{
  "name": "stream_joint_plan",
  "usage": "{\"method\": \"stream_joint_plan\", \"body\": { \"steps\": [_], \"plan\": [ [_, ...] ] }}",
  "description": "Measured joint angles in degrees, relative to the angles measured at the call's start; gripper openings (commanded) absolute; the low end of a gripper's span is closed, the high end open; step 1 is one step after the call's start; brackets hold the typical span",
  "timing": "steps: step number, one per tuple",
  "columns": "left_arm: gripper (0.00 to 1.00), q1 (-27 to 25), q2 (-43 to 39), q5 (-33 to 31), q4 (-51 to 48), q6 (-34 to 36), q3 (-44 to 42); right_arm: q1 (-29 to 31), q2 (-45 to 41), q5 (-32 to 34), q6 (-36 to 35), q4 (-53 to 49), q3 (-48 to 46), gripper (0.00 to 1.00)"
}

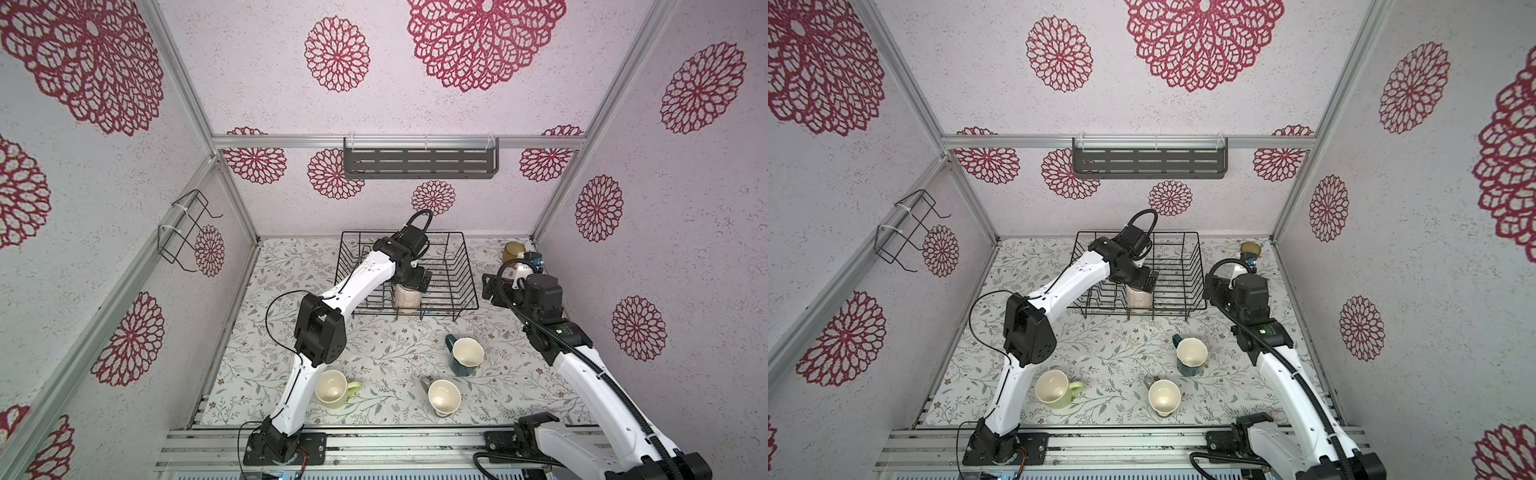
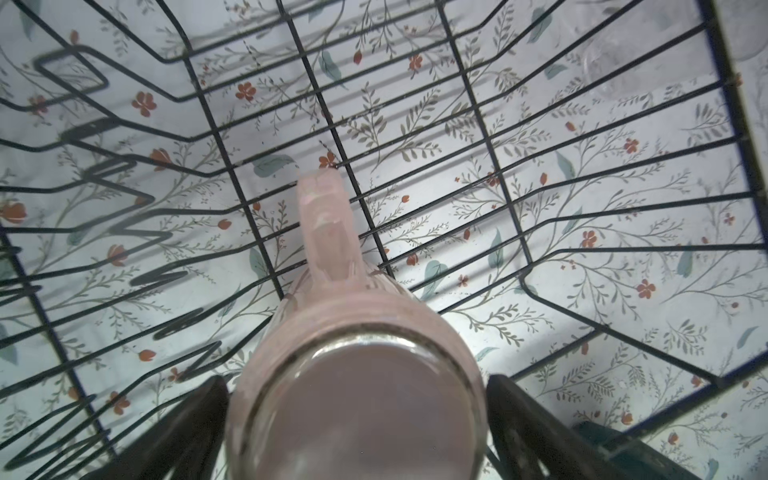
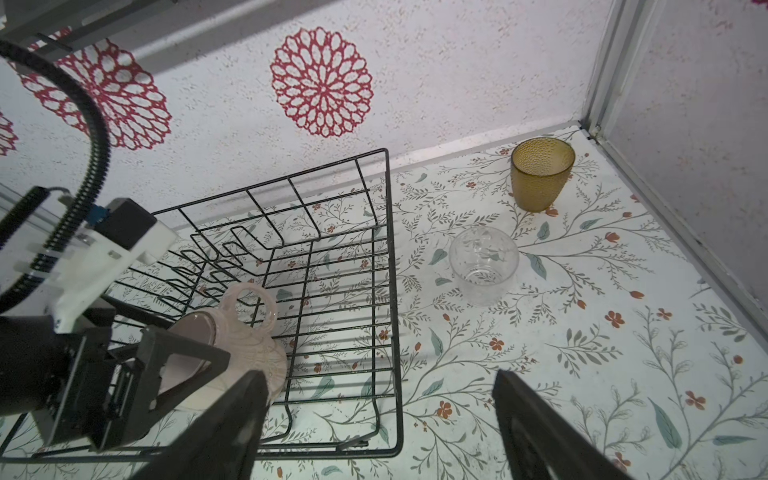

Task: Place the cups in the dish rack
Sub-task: 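Release the pink mug in the rack while the right gripper grasps the glass cup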

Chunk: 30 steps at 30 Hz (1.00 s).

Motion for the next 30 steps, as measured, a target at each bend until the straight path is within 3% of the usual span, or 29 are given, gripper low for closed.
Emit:
{"method": "stream_joint_plan", "body": {
  "steps": [8, 13, 19, 24, 30],
  "plan": [
    [0.97, -0.04, -8.57, -4.9, 1.84, -0.5, -6.49, 0.0, 5.57, -2.97, 0.04, -2.32, 1.6, 0.88],
    [0.97, -0.15, -19.71, -9.29, 3.5, -1.92, -15.63, 0.0, 6.84, -3.52, 0.11, -2.75, 2.23, 0.88],
    [0.97, -0.26, -33.44, -15.82, 5.88, -3.65, -25.64, -0.42, 10.34, 2.56, 3.37, -2.8, 3.5, 0.87],
    [0.97, -0.28, -42.18, -21.31, 7.98, -5.2, -34.95, -4.33, 18.18, 6.47, 7.65, -4.31, 8.15, 0.87],
    [0.97, -0.17, -49.88, -27.45, 9.68, -7.13, -43.63, -10.73, 26.18, 6.27, 9.07, -5.4, 13.27, 0.86]
  ]
}}
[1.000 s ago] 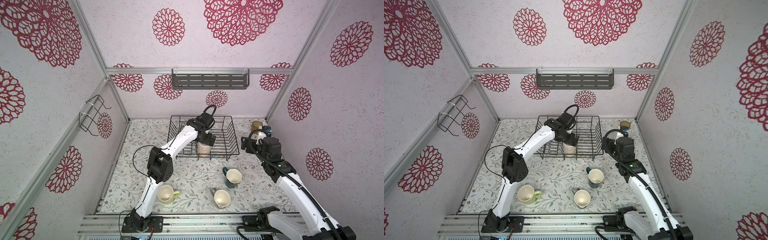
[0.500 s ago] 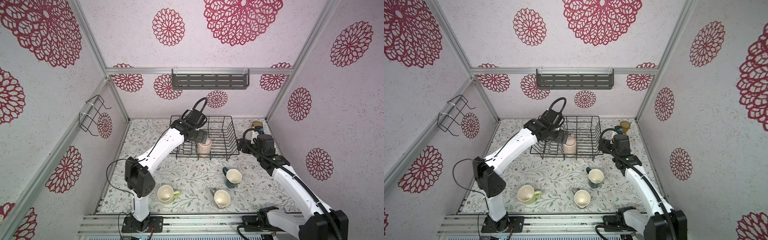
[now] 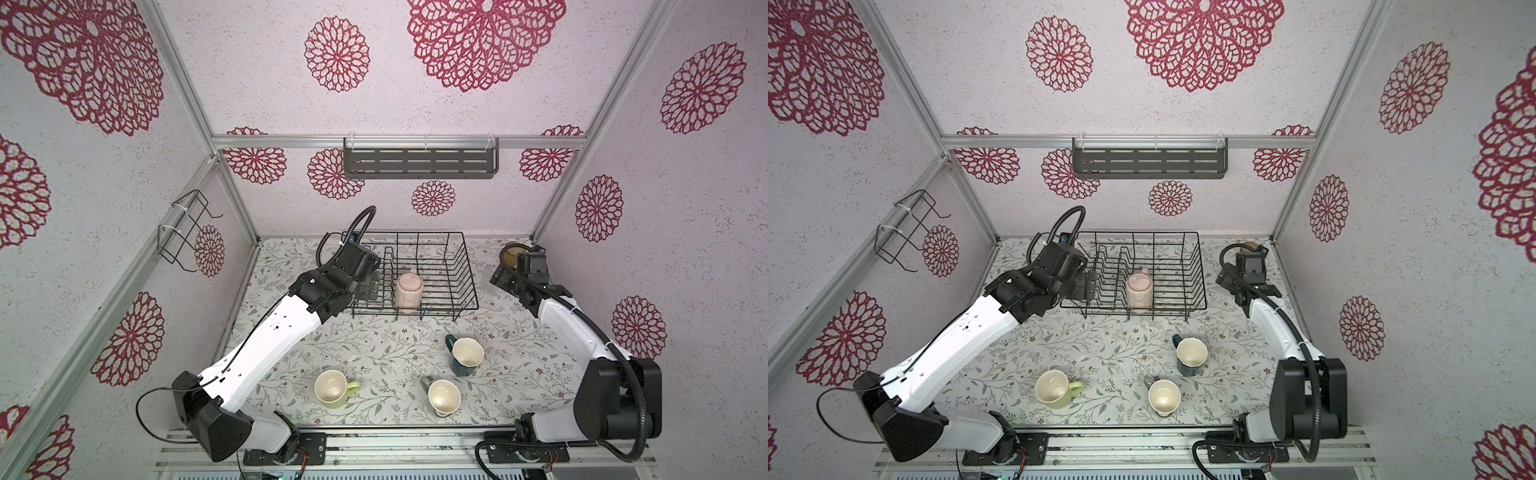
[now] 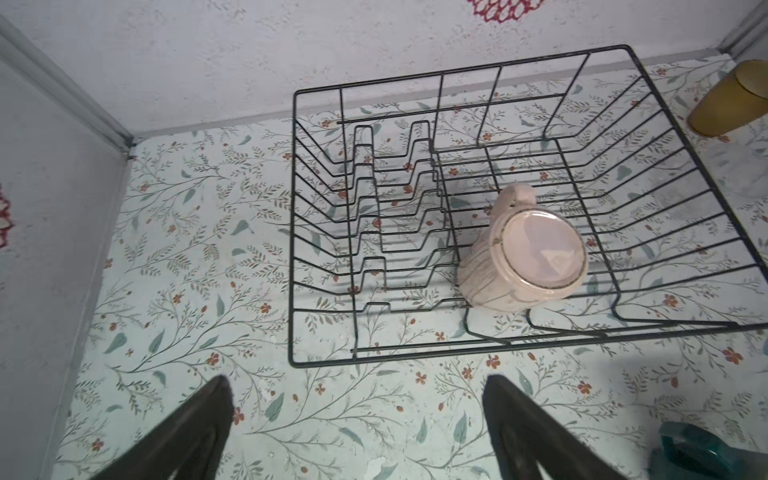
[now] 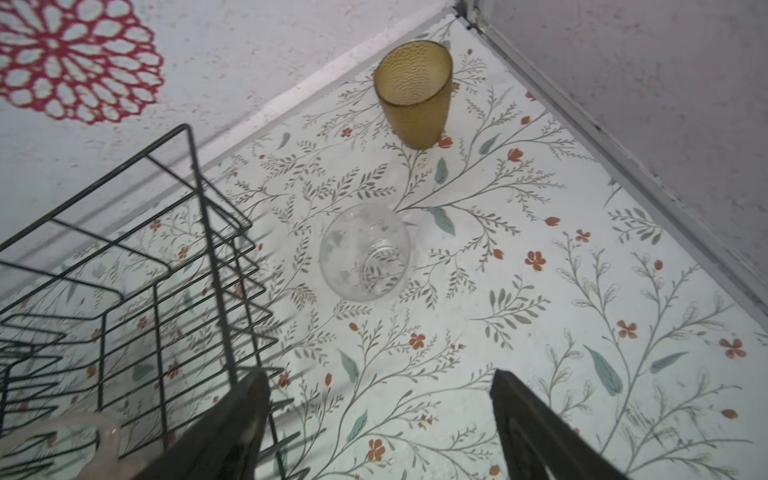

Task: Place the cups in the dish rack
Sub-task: 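Release the pink mug in the rack while the right gripper grasps the glass cup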

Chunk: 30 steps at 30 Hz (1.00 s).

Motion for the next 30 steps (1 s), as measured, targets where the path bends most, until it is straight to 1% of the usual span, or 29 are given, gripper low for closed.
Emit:
{"method": "stream_joint_plan", "body": {
  "steps": [5, 6, 8, 9, 16, 17, 18, 21, 24, 27, 30],
  "plan": [
    [0.97, 0.83, -5.03, -2.75, 1.7, -0.7, -4.83, -3.04, 6.51, -1.68, -1.73, -0.81, 4.55, 0.81],
    [0.97, 0.96, -5.86, -3.02, 2.45, -0.7, -5.68, -3.32, 8.09, -2.12, -2.12, -1.11, 5.68, 0.79],
    [0.97, 1.11, -6.93, -3.34, 2.86, -0.66, -6.73, -3.52, 10.36, -2.91, -2.97, -1.25, 6.86, 0.71],
    [0.97, 1.22, -7.45, -3.32, 3.91, -0.61, -7.56, -3.65, 11.76, -3.52, -3.61, -2.4, 7.98, 0.69],
    [0.97, 1.49, -8.07, -3.15, 5.57, -0.5, -9.66, -3.78, 22.64, -5.51, -7.13, -7.1, 16.37, 0.63],
    [0.97, 1.51, -8.07, -3.06, 5.55, -0.44, -9.73, -3.78, 23.58, -5.51, -7.54, -7.85, 17.14, 0.6],
    [0.97, 1.51, -8.07, -2.99, 5.53, -0.44, -9.73, -3.78, 24.63, -5.49, -8.04, -8.55, 17.99, 0.54],
    [0.97, 1.51, -8.07, -2.82, 5.57, -0.46, -9.86, -3.85, 27.06, -5.55, -9.01, -10.4, 20.2, 0.29],
    [0.97, 1.51, -8.07, -2.14, 5.55, -0.48, -10.19, -3.85, 28.79, -5.97, -9.46, -11.17, 21.66, 0.14],
    [0.97, 1.51, -8.07, -1.29, 5.44, -0.68, -10.19, -3.85, 28.83, -6.45, -9.44, -11.72, 21.57, 0.05],
    [0.97, 1.51, -8.07, -0.2, 5.51, -0.81, -10.54, -3.85, 28.11, -6.78, -9.51, -10.88, 20.35, 0.01]
  ]
}}
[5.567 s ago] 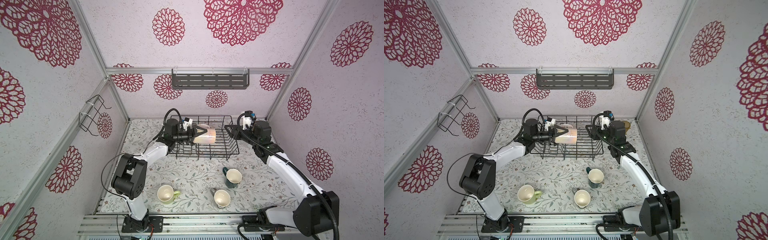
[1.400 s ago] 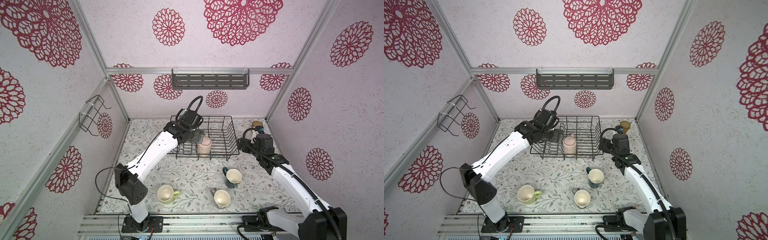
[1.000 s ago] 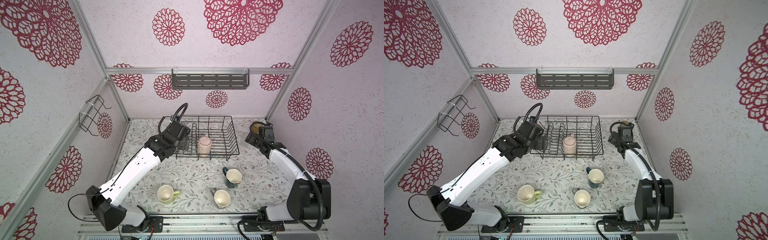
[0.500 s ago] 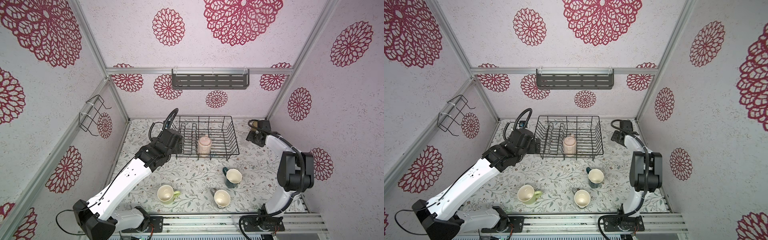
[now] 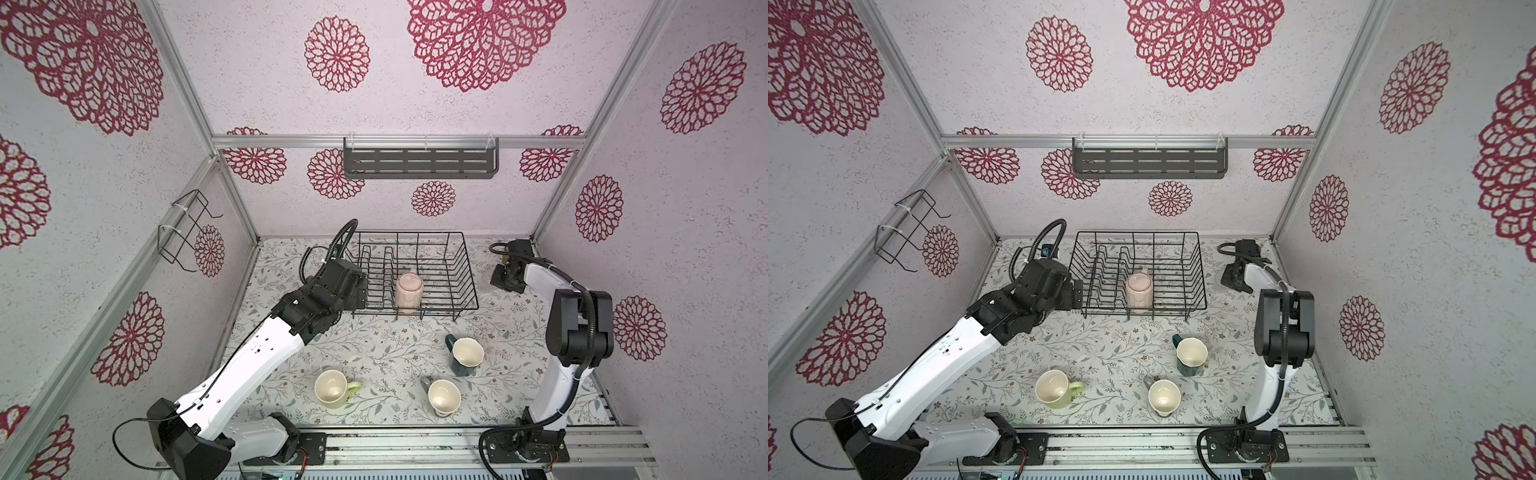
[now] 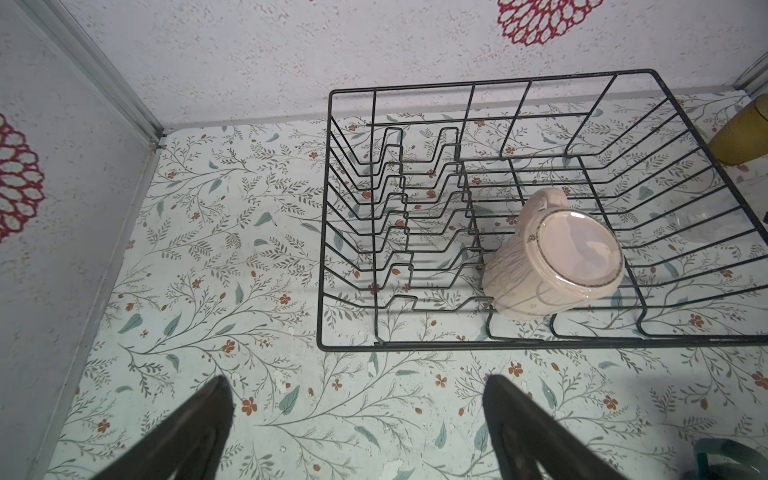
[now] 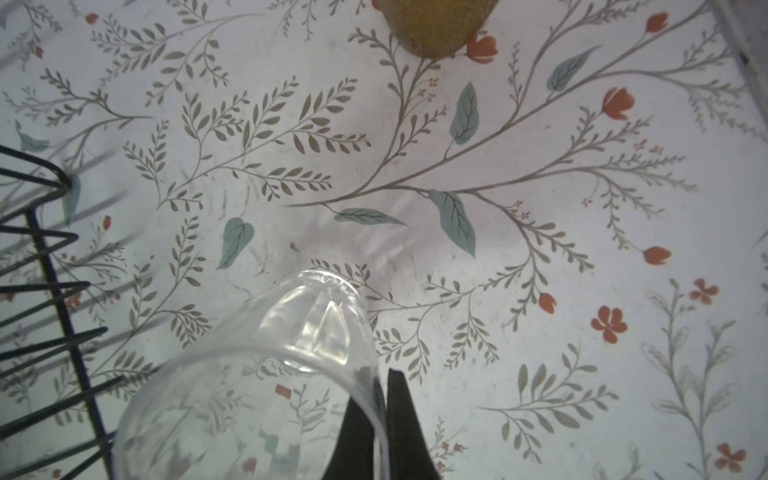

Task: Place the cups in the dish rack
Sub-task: 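Release the pink mug in the rack while the right gripper grasps the glass cup, then lift the clear glass cup over the rack and pass it to the left gripper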

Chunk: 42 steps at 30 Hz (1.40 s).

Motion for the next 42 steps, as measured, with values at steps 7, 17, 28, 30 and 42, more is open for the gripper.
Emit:
{"method": "stream_joint_plan", "body": {
  "steps": [7, 17, 28, 30, 42],
  "plan": [
    [0.97, 0.07, -0.02, 4.0, 0.5, -0.76, 0.02, 0.0, -7.56, -0.28, 0.44, 3.1, -8.15, 0.0],
    [0.97, 0.15, -1.07, 22.64, 5.95, -1.22, 0.02, 0.0, -32.57, -9.4, 4.35, 19.15, -22.36, 0.0],
    [0.97, 2.08, -1.86, 54.73, 21.16, -7.65, -1.05, 1.29, -42.21, -36.22, 17.42, 41.94, -29.2, 0.0],
    [0.97, 2.32, -1.03, 60.35, 24.35, -9.4, -1.03, 2.93, -43.54, -39.6, 18.53, 45.35, -30.23, 0.0],
    [0.98, 3.21, 5.88, 81.94, 36.72, -18.78, -0.98, 17.53, -55.17, -49.18, 5.22, 52.52, -36.13, 0.0]
  ]
}}
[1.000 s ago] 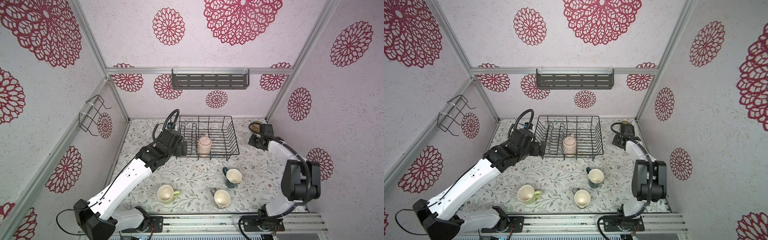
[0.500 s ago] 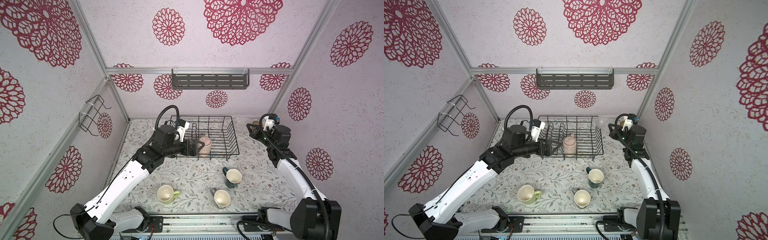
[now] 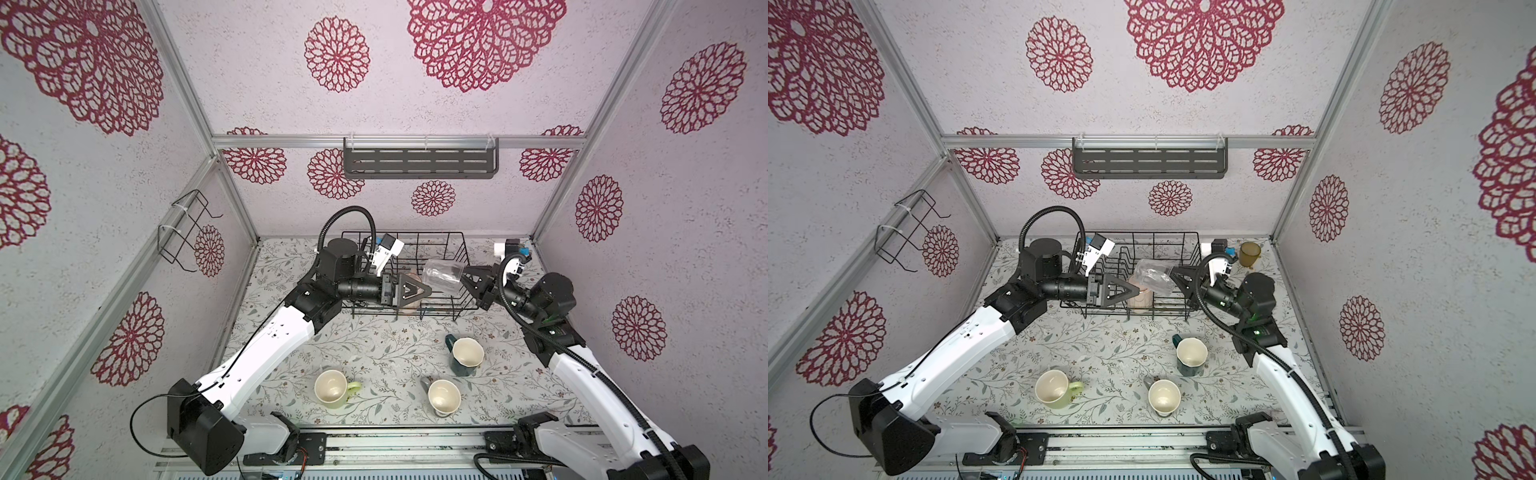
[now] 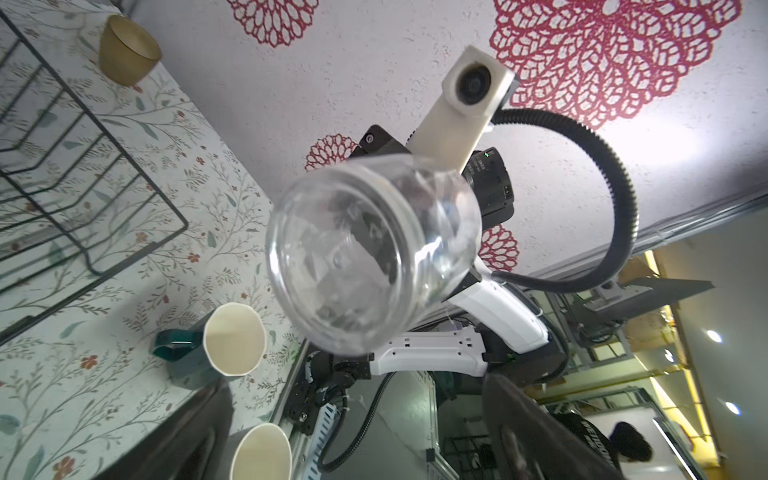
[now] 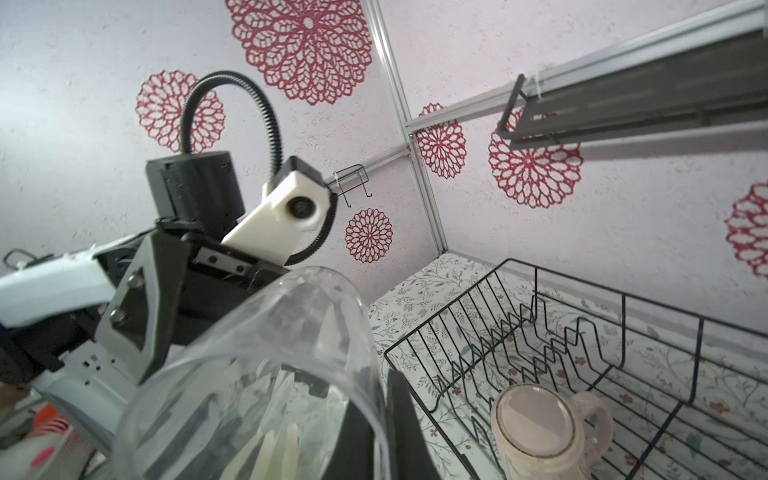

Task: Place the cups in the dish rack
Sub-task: 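Lift the clear glass cup over the rack and pass it to the left gripper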

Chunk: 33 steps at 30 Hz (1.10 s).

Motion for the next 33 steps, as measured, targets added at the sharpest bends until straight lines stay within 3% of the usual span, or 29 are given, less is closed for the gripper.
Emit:
{"method": "stream_joint_plan", "body": {
  "steps": [5, 11, 19, 33],
  "plan": [
    [0.99, -0.7, 1.25, 5.18, 3.74, -2.54, 0.0, 0.39, -1.36, -0.68, -5.38, 1.49, -1.4, 0.0],
    [0.97, -2.71, 1.95, 8.37, 5.79, -3.65, 0.02, 2.19, 0.85, -3.63, -6.69, 5.53, -1.4, 0.0],
    [0.96, -3.15, 3.28, 9.68, 8.04, -6.43, -0.04, 5.57, 0.81, -5.53, -12.59, 11.23, -2.47, 0.0],
    [0.9, -3.85, 5.31, 9.99, 12.57, -9.84, -1.29, 6.21, 1.79, -6.54, -27.04, 11.37, -4.24, 0.0]
  ]
}}
